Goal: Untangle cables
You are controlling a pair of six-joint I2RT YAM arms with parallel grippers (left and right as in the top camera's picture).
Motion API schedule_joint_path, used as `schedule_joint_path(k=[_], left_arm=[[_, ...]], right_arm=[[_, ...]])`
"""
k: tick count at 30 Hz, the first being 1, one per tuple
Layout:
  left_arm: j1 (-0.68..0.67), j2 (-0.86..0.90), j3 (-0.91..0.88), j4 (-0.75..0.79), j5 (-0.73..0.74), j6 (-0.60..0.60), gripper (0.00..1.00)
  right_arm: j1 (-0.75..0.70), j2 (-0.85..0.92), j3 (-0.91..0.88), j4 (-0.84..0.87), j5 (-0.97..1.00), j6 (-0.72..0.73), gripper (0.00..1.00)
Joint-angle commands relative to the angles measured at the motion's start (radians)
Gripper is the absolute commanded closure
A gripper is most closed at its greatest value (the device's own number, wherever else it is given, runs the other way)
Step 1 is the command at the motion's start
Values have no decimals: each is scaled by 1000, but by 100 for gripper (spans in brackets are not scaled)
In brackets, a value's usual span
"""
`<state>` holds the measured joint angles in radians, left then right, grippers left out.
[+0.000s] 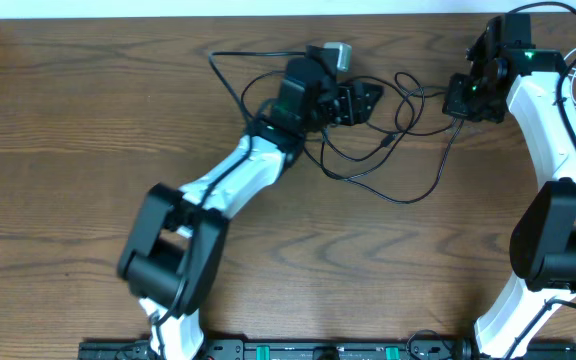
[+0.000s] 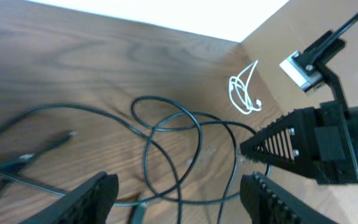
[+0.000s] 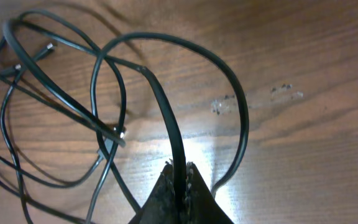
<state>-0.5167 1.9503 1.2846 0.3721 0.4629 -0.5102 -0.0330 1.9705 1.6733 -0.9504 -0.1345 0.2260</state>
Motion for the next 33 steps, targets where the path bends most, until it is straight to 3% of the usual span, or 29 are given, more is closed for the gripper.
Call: schedule_joint_path(k=[1,12,17,23,33], left_arm=[[-31,71,14,109,-12,-89,31],[-127,221,14,281,-193,-148,28],[-148,245,15,269,-240,18,36],[-104,214,15,141,-200,187,39],[70,-82,15,-256,-156,248,39]], right_arm=[[9,4,-2,-4,-7,-15,99],[21,4,-2,-3,-7,-14,99],[25,4,-2,-4,-7,-19,99],[34,5,-2,17,-145,-74,99],[95,5,-70,44,-529,-266,99]])
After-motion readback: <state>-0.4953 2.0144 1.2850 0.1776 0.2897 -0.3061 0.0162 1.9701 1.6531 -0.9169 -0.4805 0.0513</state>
